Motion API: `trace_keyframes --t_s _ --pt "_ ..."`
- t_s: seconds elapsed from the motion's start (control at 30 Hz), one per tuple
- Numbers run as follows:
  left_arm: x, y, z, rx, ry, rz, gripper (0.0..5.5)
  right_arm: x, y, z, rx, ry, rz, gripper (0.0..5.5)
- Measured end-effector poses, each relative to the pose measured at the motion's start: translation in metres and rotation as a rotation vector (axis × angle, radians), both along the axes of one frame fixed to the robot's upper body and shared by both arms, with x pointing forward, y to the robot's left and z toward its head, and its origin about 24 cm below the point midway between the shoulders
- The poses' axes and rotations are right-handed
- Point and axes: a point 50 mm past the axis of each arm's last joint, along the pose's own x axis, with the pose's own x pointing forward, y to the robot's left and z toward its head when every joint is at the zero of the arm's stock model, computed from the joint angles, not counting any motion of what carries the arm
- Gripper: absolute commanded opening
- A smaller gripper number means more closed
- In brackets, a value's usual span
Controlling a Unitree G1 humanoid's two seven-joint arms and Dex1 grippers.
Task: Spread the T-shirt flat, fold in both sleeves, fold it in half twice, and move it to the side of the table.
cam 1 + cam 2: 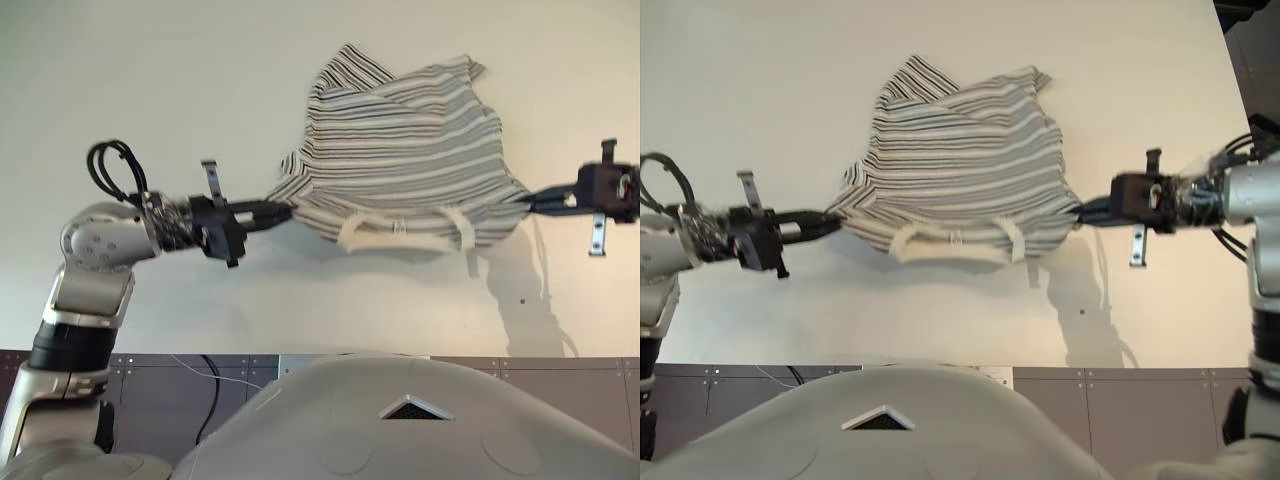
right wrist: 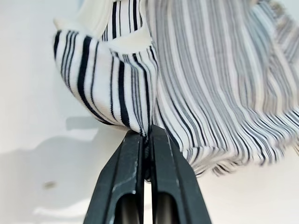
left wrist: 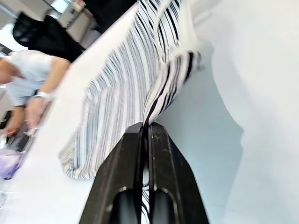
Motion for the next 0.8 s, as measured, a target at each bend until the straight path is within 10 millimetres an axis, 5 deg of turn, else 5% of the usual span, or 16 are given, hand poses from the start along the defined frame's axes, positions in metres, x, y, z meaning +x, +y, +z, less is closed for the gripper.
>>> trace_keyframes --t_s 0.37,0.57,0.73,0.8 --pt "-0.037 0.007 -0.027 0.135 0.144 -0.056 0.10 -0.034 0.004 -0.040 -0.078 0.071 -0.012 0.43" --pt "-0.047 0.017 -0.036 0.257 0.139 -0.100 1.01 -0.044 0.000 -0.051 -0.140 0.082 -0.003 1.17" --pt "-0.016 0.001 0.010 -0.040 0.277 0.070 1.01 -0.020 -0.010 -0.025 -0.032 0.059 -0.083 1.17" --pt "0.025 -0.015 0.038 -0.185 0.153 0.139 1.01 0.011 -0.004 -0.004 0.089 -0.090 -0.152 1.17"
